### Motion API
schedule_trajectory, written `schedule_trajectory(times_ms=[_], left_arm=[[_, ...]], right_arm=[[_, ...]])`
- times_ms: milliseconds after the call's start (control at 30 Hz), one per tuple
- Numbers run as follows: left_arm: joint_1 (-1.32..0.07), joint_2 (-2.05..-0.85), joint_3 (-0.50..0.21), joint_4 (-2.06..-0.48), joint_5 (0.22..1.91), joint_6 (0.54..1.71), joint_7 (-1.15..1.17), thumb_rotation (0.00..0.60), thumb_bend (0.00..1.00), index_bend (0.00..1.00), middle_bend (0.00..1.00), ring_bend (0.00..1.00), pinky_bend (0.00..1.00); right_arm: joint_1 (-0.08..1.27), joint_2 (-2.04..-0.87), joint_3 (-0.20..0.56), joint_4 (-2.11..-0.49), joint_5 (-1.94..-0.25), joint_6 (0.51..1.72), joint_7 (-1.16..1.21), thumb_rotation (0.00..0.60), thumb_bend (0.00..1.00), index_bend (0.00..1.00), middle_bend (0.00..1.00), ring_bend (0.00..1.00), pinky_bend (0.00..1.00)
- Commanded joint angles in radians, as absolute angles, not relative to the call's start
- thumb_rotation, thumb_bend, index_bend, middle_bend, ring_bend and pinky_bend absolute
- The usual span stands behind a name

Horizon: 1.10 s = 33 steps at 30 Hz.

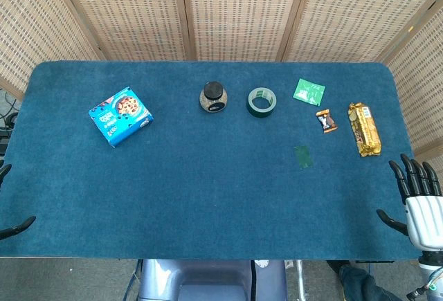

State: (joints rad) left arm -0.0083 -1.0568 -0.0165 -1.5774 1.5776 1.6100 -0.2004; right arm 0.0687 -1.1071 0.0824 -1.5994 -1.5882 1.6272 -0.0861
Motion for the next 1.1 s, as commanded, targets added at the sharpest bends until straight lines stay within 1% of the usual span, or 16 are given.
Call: schedule_trajectory(times_ms=[33, 133, 233, 267, 400, 467, 533, 700, 833, 933, 1100], left_arm=[[-0.009, -1.058, -0.017, -1.575, 1.575, 1.608, -0.201, 0.6, 0.0, 0.0, 0.0, 0.0, 0.0], [-0.012, -1.06, -0.019, -1.574, 1.571, 1.601, -0.199, 0.6, 0.0, 0.0, 0.0, 0.0, 0.0], [-0.016, -1.062, -0.021, -1.572, 1.569, 1.595, -0.196, 0.6, 0.0, 0.0, 0.0, 0.0, 0.0], [-0.018, -1.063, -0.023, -1.571, 1.568, 1.592, -0.195, 0.6, 0.0, 0.0, 0.0, 0.0, 0.0], [-0.031, -1.071, -0.031, -1.565, 1.559, 1.574, -0.193, 0.6, 0.0, 0.0, 0.0, 0.0, 0.0], [-0.038, -1.074, -0.036, -1.564, 1.551, 1.563, -0.192, 0.6, 0.0, 0.0, 0.0, 0.0, 0.0], [-0.043, -1.077, -0.041, -1.563, 1.541, 1.554, -0.19, 0.6, 0.0, 0.0, 0.0, 0.0, 0.0], [-0.052, -1.085, -0.049, -1.564, 1.523, 1.538, -0.184, 0.6, 0.0, 0.0, 0.0, 0.0, 0.0], [-0.06, -1.089, -0.057, -1.561, 1.508, 1.524, -0.18, 0.6, 0.0, 0.0, 0.0, 0.0, 0.0], [-0.07, -1.092, -0.066, -1.555, 1.482, 1.498, -0.179, 0.6, 0.0, 0.0, 0.0, 0.0, 0.0], [-0.088, -1.097, -0.081, -1.543, 1.435, 1.451, -0.181, 0.6, 0.0, 0.0, 0.0, 0.0, 0.0]], right_arm=[[0.071, -1.108, 0.082, -1.596, -1.588, 1.621, -0.085, 0.6, 0.0, 0.0, 0.0, 0.0, 0.0], [0.083, -1.11, 0.081, -1.588, -1.593, 1.6, -0.085, 0.6, 0.0, 0.02, 0.0, 0.0, 0.0], [0.1, -1.114, 0.085, -1.578, -1.595, 1.577, -0.08, 0.6, 0.01, 0.06, 0.0, 0.0, 0.0], [0.117, -1.118, 0.09, -1.571, -1.596, 1.556, -0.075, 0.6, 0.03, 0.09, 0.0, 0.0, 0.0], [0.225, -1.13, 0.125, -1.525, -1.573, 1.402, -0.054, 0.6, 0.22, 0.18, 0.0, 0.0, 0.0], [0.299, -1.145, 0.158, -1.494, -1.557, 1.316, -0.059, 0.6, 0.29, 0.24, 0.0, 0.0, 0.0], [0.364, -1.166, 0.187, -1.462, -1.541, 1.243, -0.062, 0.6, 0.34, 0.28, 0.0, 0.0, 0.0], [0.517, -1.238, 0.23, -1.362, -1.514, 1.07, -0.078, 0.6, 0.43, 0.36, 0.0, 0.0, 0.0], [0.607, -1.306, 0.246, -1.267, -1.483, 0.963, -0.098, 0.6, 0.46, 0.37, 0.0, 0.0, 0.0], [0.675, -1.369, 0.253, -1.171, -1.442, 0.866, -0.134, 0.6, 0.47, 0.37, 0.0, 0.0, 0.0], [0.742, -1.465, 0.24, -1.042, -1.399, 0.772, -0.161, 0.6, 0.47, 0.38, 0.0, 0.0, 0.0]])
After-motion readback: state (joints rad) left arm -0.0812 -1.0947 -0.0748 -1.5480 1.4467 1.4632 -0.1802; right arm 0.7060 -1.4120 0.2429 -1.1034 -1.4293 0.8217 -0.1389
